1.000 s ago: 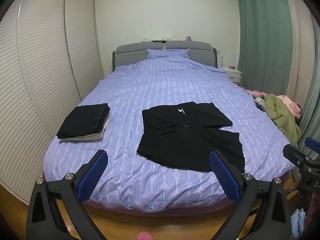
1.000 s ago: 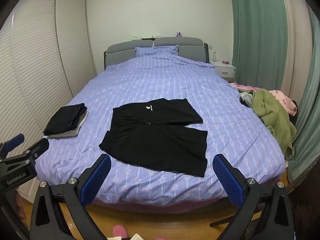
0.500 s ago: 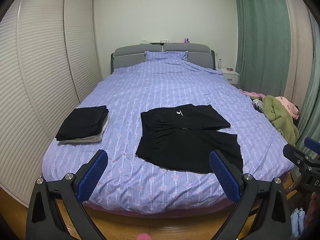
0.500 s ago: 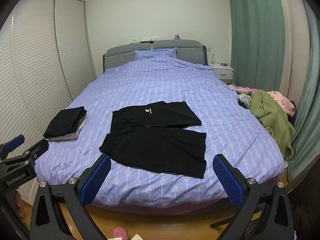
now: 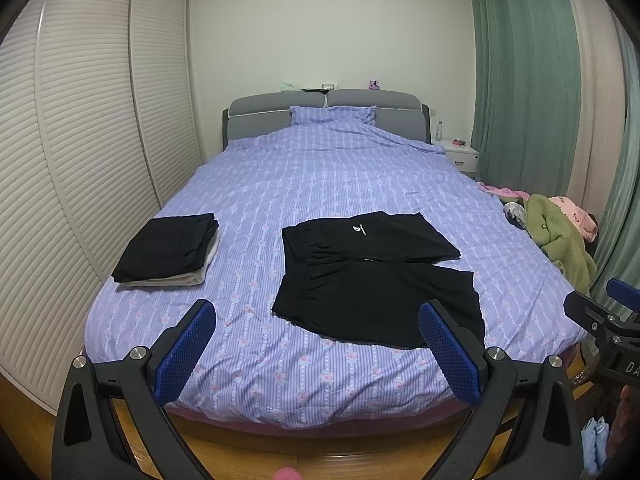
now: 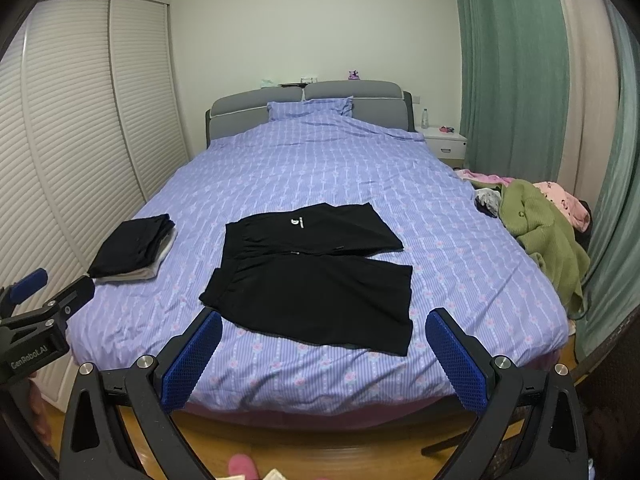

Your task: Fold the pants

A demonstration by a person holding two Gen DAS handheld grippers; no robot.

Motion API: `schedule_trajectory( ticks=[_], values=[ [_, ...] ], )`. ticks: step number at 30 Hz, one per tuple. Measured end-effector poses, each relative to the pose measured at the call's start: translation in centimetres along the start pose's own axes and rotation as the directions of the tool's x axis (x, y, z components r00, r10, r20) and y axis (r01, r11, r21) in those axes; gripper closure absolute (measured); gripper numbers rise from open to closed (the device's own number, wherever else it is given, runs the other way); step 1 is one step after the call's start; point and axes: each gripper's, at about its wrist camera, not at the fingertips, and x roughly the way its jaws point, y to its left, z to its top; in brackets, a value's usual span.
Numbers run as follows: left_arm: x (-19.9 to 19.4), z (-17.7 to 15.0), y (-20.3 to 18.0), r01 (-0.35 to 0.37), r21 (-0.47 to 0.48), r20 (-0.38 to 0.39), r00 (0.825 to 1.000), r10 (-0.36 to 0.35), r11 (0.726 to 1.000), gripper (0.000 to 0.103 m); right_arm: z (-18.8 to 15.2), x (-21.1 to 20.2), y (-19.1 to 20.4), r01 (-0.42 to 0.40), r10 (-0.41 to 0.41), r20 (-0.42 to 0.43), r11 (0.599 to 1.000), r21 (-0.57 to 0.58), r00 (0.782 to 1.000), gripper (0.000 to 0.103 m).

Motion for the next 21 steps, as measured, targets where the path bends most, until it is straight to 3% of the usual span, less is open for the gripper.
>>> schedule_trajectory(
  ticks=[21],
  values=[
    [-0.58,0.13,-0.21,-0.003,-0.005,0.013,1.0,0.003,1.0,0.0,-0.31,-0.2,0.09,-0.002,0.002,0.006,1.0,0.0,1.0,0.0]
  ],
)
